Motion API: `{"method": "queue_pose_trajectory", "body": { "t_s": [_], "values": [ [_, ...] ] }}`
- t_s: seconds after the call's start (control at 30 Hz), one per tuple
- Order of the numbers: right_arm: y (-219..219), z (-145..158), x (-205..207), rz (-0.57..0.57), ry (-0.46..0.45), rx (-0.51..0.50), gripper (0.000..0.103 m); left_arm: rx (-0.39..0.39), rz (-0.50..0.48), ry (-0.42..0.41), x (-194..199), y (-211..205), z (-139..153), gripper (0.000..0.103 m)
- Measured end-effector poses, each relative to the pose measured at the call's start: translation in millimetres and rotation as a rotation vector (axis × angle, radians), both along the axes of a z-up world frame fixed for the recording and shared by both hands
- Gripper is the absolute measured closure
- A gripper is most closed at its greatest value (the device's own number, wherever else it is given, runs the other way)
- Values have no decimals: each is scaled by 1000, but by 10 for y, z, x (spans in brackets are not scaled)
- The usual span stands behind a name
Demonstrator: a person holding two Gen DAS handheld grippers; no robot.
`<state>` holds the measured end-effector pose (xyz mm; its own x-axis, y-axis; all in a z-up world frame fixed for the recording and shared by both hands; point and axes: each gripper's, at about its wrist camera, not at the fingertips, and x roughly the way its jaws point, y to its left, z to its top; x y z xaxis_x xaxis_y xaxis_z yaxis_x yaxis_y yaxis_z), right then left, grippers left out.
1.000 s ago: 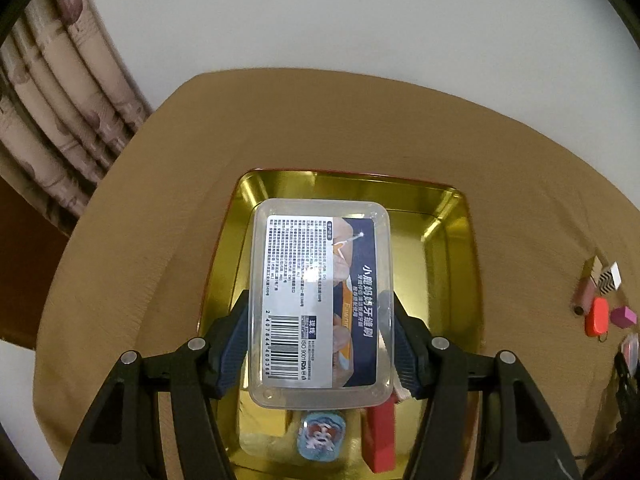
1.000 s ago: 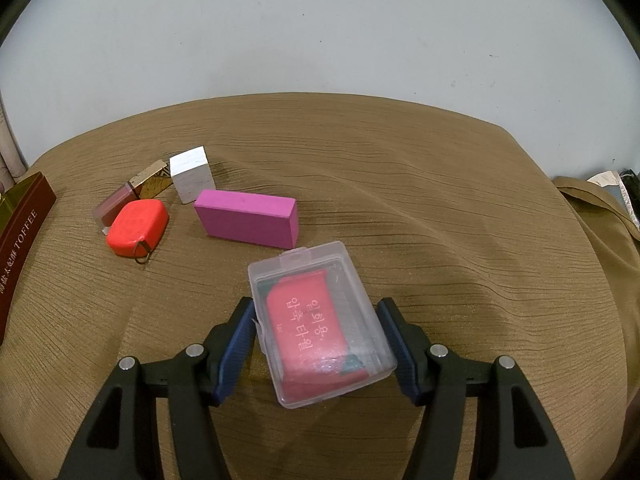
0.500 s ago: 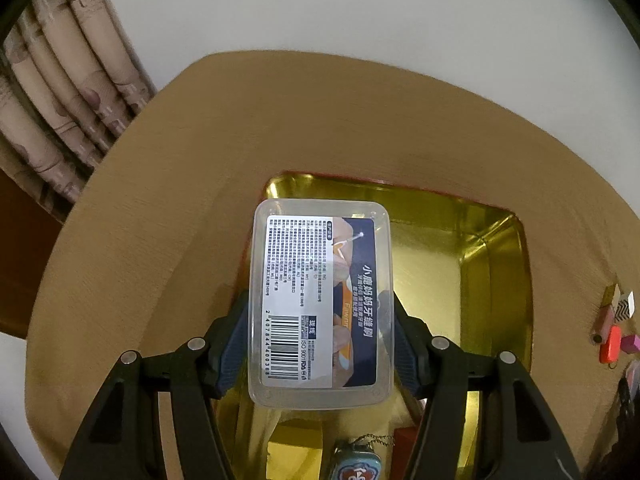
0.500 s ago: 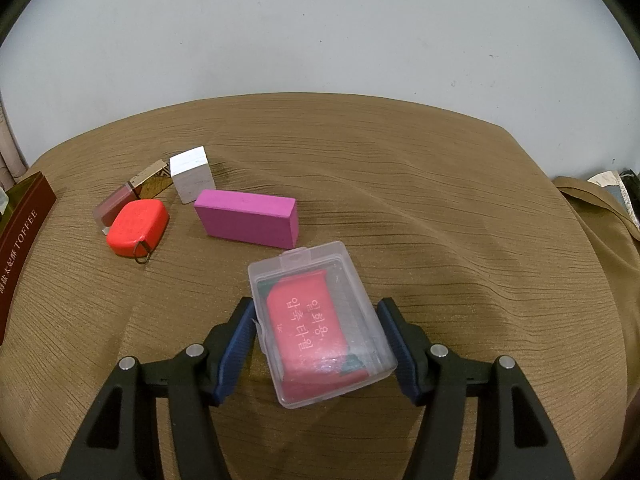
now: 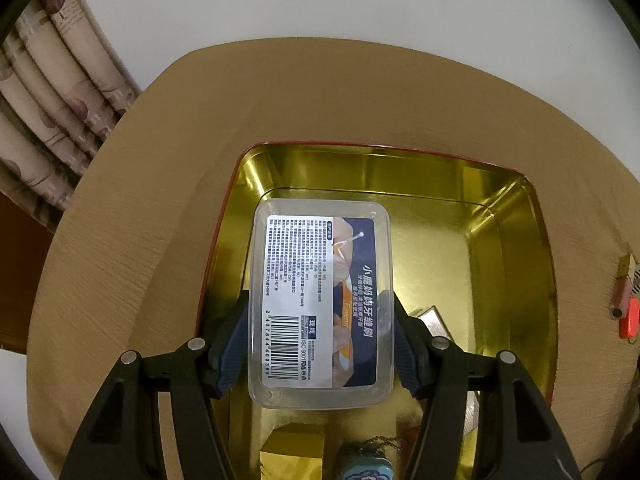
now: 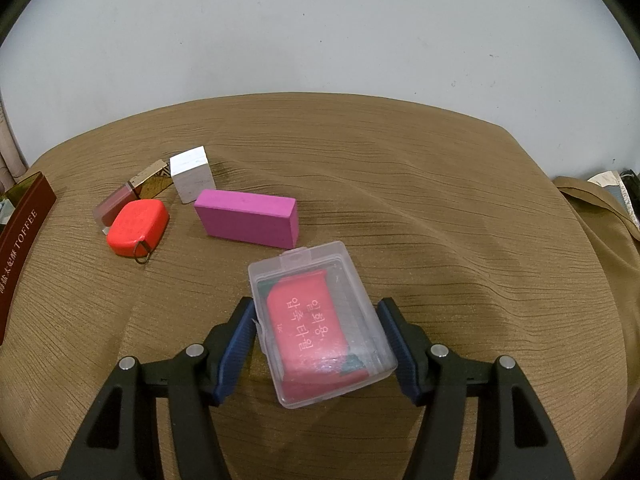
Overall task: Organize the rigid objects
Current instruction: 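Carry the labelled box with the left gripper and lower it into the gold tin, then open the left gripper to release the labelled box in the tin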
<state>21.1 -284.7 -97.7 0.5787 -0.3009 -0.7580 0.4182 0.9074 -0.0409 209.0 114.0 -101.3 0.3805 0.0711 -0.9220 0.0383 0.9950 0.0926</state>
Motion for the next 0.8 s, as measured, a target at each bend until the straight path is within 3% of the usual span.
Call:
{"method": "queue_pose_trajectory", "body": {
  "t_s": [0.5, 0.7, 0.8],
  "values": [
    [-3, -3, 3, -2, 1, -1, 39, -42, -27, 5, -22, 48, 12, 41],
    [-12, -6, 4, -2, 1, -1, 39, -40, -43, -86, -269, 136, 274, 40],
    [-18, -4, 2, -3, 0, 2, 39, -3, -48, -126, -435, 186, 378, 40]
  ]
}}
